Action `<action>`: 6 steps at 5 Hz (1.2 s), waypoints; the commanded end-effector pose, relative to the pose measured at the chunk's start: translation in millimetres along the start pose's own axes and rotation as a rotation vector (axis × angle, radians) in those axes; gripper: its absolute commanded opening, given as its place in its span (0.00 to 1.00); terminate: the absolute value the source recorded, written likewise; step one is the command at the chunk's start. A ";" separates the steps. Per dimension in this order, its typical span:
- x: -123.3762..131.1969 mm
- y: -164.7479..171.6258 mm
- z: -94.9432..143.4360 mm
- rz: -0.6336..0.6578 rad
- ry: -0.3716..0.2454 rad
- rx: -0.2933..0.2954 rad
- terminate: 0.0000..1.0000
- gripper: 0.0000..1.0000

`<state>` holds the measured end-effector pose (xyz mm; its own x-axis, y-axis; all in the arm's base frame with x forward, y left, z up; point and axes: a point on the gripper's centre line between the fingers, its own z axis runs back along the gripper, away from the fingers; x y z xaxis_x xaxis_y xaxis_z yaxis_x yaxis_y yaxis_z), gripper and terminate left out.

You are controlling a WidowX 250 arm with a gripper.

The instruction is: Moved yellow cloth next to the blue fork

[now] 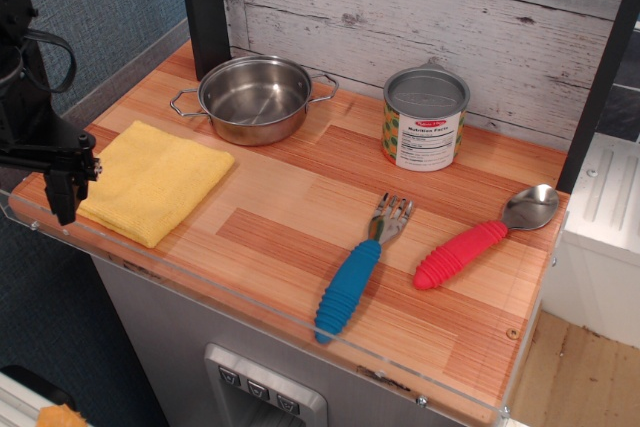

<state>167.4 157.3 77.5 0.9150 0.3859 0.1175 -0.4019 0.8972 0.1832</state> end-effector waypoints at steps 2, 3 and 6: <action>19.2 -10.1 -4.2 -0.002 -0.008 -0.014 0.00 1.00; 42.8 -18.4 -7.0 -0.053 -0.005 -0.056 0.00 1.00; 92.1 -41.7 -25.8 -0.171 -0.146 -0.090 0.00 0.00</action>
<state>261.0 159.3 41.0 0.9602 0.2085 0.1858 -0.2312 0.9666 0.1103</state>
